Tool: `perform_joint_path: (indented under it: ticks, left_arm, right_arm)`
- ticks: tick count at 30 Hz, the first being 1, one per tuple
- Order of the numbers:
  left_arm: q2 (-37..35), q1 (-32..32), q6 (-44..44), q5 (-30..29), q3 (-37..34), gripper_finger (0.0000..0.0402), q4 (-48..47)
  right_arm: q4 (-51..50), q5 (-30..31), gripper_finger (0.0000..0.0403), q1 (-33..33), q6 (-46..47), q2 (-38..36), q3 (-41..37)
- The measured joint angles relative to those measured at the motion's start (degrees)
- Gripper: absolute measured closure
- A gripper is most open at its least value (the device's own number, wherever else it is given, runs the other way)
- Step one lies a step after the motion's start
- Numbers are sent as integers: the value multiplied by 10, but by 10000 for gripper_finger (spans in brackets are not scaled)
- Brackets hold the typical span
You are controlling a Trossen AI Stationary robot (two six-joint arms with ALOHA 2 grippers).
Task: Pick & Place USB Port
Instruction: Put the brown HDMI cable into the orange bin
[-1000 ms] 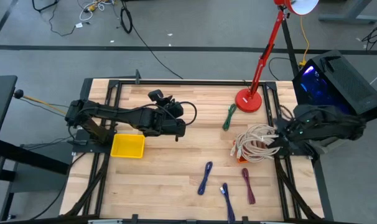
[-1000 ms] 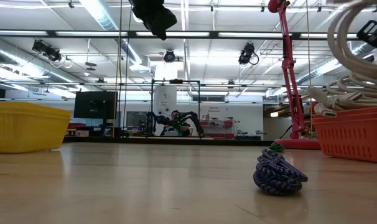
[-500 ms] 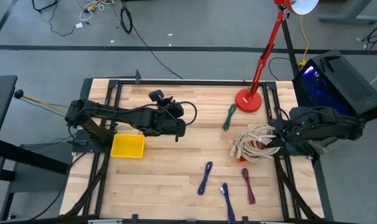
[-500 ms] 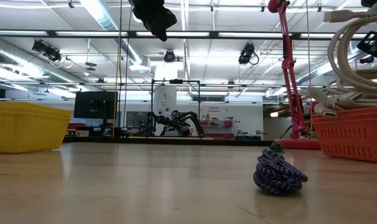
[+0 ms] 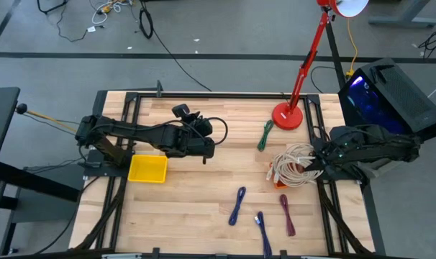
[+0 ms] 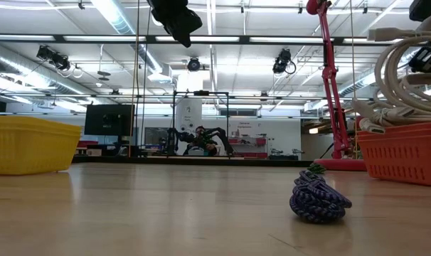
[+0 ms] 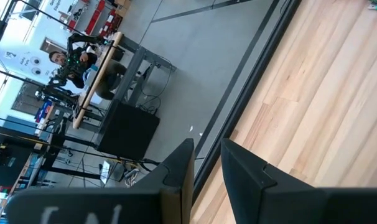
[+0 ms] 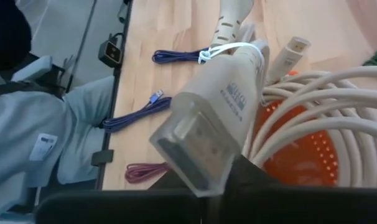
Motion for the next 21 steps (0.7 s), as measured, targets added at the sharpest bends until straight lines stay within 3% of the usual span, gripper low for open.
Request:
perform_joint_path:
  ticks: [5, 11, 21]
  left_arm:
    - [0, 0, 0, 0, 0, 317, 0]
    - [0, 0, 0, 0, 0, 317, 0]
    - [0, 0, 0, 0, 0, 317, 0]
  right_arm:
    - [-11, 8, 360, 0, 1, 0, -1]
    - [-34, 47, 365, 0, 2, 0, -1]
    - [-39, 54, 367, 0, 0, 0, 6]
